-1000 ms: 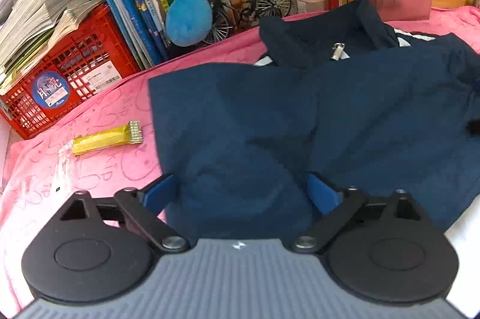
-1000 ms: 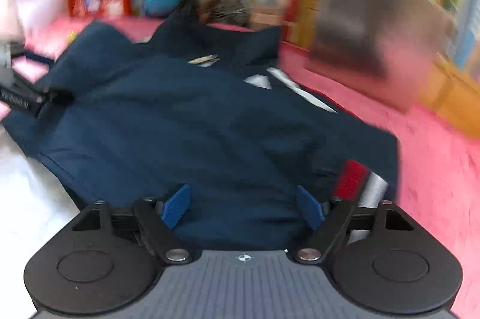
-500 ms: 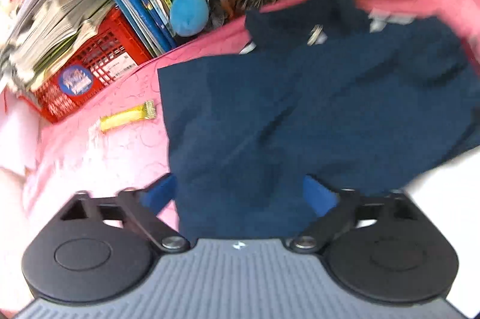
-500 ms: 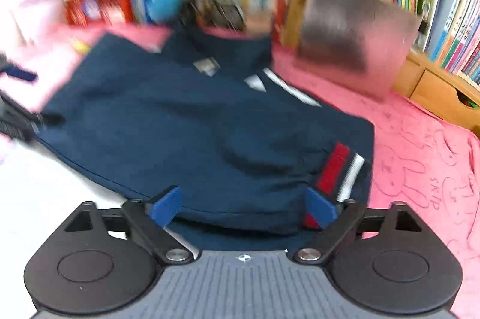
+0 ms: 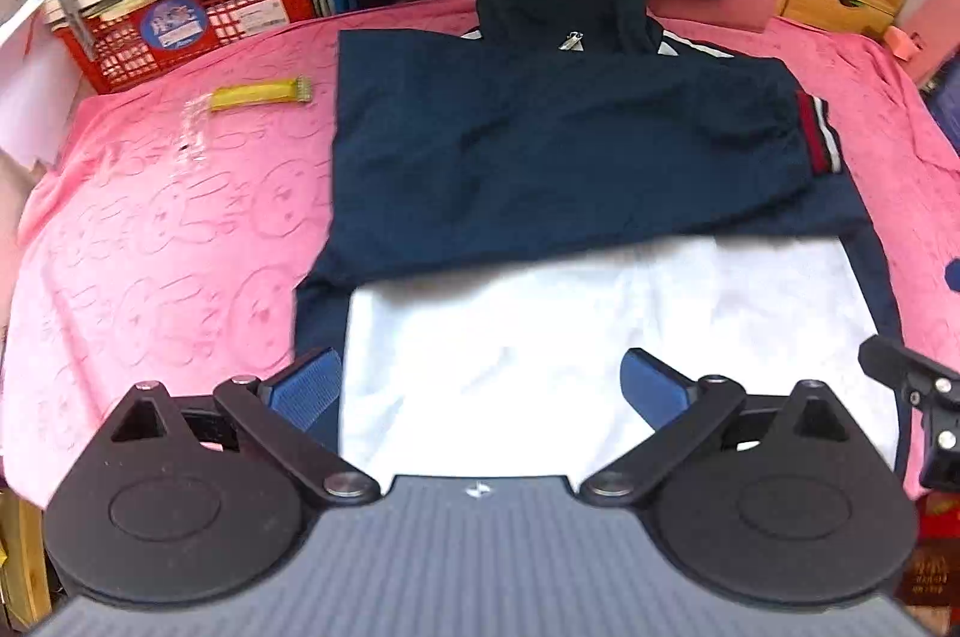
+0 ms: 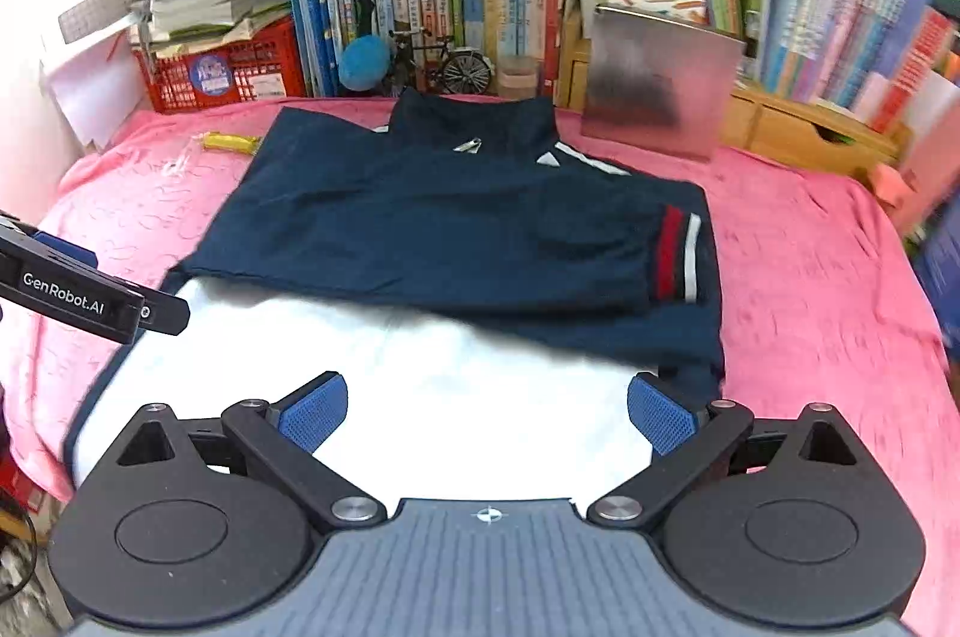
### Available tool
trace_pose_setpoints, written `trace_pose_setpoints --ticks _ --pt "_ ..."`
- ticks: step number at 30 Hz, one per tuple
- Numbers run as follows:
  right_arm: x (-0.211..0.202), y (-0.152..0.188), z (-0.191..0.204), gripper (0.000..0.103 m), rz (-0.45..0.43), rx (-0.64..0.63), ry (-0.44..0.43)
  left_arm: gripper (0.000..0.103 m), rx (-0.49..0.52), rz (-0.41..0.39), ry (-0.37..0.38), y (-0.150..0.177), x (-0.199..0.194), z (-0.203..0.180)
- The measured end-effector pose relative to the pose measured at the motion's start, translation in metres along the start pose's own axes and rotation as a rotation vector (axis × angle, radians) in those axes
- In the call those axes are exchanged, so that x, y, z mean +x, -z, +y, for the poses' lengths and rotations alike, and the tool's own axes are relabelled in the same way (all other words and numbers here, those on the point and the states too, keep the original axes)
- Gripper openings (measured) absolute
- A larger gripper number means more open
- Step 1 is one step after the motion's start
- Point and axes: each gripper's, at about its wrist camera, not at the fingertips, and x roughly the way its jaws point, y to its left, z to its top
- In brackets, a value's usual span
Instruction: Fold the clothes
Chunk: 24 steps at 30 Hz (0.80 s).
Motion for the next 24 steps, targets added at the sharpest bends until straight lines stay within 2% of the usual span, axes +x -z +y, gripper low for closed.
trace_pose_setpoints --ticks 8,19,24 --pt "-0.045 0.047 0.039 0.102 -0.009 0.065 0.058 0.101 0.011 -0.049 0.048 0.040 -0.039 0.026" --pt "-0.070 0.080 0.068 0.102 -0.006 0.072 0.098 0.101 0.030 -0.023 0.075 0.075 -0.043 0.033" --pt "-0.080 0.086 0.070 0.102 -0.001 0.054 0.082 0.101 0.025 -0.010 0.070 0.082 -0.045 0.029"
